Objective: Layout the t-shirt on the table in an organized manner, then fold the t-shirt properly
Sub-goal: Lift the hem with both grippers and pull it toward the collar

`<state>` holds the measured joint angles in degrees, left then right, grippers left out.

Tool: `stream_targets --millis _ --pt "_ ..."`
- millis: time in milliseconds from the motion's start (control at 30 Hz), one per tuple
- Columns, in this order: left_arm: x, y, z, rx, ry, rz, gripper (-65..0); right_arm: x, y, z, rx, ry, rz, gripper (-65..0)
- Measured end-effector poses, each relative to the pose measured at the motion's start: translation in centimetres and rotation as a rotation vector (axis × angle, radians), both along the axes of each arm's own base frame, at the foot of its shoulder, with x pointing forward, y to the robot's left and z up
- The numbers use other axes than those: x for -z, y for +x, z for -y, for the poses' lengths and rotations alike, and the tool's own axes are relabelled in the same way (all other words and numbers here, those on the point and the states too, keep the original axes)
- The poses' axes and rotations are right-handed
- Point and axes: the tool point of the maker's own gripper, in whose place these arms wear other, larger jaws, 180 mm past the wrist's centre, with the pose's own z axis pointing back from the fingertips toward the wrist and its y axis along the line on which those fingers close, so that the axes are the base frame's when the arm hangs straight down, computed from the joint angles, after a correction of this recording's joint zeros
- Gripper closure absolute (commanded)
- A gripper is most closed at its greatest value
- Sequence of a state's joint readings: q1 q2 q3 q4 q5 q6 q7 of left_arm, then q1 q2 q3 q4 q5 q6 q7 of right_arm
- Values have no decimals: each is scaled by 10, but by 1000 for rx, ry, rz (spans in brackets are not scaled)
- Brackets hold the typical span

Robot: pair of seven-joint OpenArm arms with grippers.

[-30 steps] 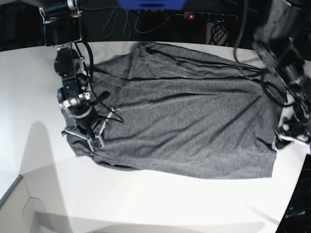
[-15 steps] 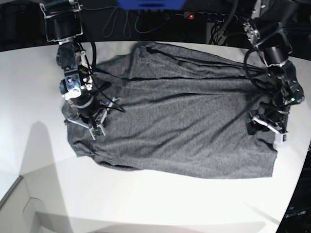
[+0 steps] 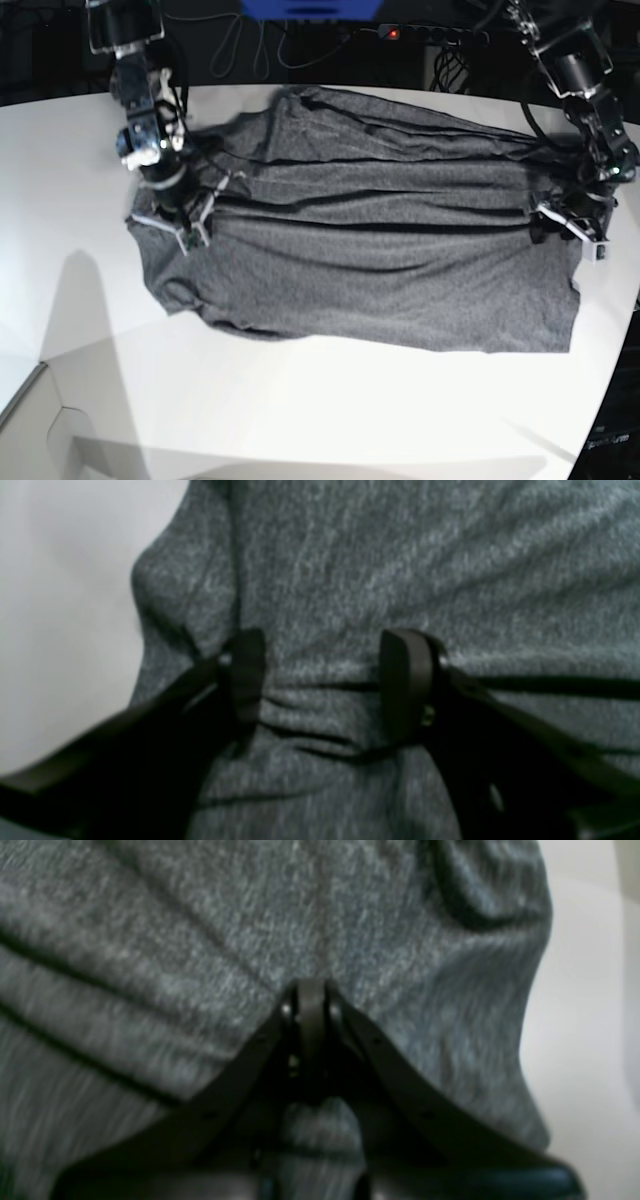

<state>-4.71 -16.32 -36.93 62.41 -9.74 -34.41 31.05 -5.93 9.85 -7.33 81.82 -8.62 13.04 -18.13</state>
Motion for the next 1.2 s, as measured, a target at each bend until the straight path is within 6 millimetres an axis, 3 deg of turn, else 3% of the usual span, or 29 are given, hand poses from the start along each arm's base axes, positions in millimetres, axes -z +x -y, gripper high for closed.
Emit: stream_targets --millis 167,300,600,800,1000,1100,1200 --pt "1 -12 -6 -25 -6 8 -353 -2 -28 -3 -14 -9 -26 0" --pt "0 -36 -24 -94 7 -6 -353 -1 -44 -6 -20 0 -37 0" --pt "-10 -48 -37 -128 48 -78 -354 0 -47 -7 -22 6 -35 0" --pt "-41 -31 -40 -115 102 2 -355 -14 -47 -8 -20 -17 -37 0" --pt "-87 1 -35 -110 65 169 -354 -49 -29 -16 -33 0 65 0" --pt "-101 14 -49 -123 92 188 -356 -51 -30 -16 -34 -1 67 0" --pt "-102 40 -73 -170 81 177 -356 -50 -31 -15 -35 -5 63 0"
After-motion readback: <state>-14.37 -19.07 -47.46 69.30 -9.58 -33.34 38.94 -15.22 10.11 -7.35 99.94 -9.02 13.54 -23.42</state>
